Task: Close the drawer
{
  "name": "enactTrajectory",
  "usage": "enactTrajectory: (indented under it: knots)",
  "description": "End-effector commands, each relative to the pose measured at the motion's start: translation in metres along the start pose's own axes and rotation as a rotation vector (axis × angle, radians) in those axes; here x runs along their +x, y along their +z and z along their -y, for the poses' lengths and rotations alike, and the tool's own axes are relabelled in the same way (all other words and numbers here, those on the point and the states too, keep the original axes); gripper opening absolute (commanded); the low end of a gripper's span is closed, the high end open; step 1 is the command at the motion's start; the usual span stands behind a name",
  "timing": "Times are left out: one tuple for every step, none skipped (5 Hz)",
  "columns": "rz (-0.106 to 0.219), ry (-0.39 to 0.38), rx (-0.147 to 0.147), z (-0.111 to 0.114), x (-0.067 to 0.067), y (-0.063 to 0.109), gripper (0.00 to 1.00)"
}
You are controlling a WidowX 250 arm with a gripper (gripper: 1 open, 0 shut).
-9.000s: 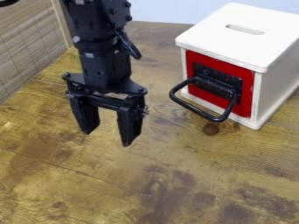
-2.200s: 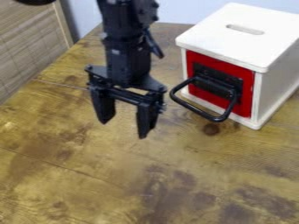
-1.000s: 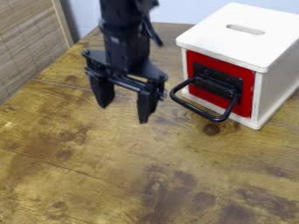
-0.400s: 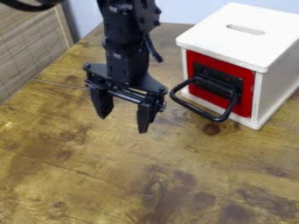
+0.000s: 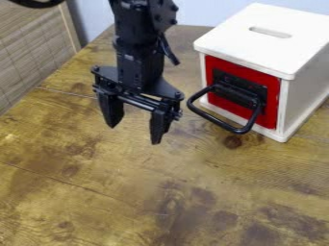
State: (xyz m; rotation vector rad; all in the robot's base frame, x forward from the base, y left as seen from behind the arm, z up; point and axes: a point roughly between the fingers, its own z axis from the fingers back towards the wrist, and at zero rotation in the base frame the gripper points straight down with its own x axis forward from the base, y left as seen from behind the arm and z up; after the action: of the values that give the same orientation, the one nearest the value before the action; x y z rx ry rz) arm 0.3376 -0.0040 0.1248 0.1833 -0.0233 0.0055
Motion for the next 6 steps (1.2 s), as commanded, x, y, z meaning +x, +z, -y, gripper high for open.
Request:
enactTrajectory:
  knots:
    - [0.082,0.032,-0.015,-0.010,-0.010,0.036,1.00]
    - [0.092,0.025,-0.017,0.000,0.001,0.033,1.00]
    - [0.083,0.004,-0.019,0.014,0.010,0.030,1.00]
    - [0.076,-0.014,-0.022,0.026,0.015,0.029,1.00]
    - [0.071,-0.035,-0.025,0.020,0.014,0.023,1.00]
    - [0.059,-0.057,-0.023,0.017,0.014,0.016,1.00]
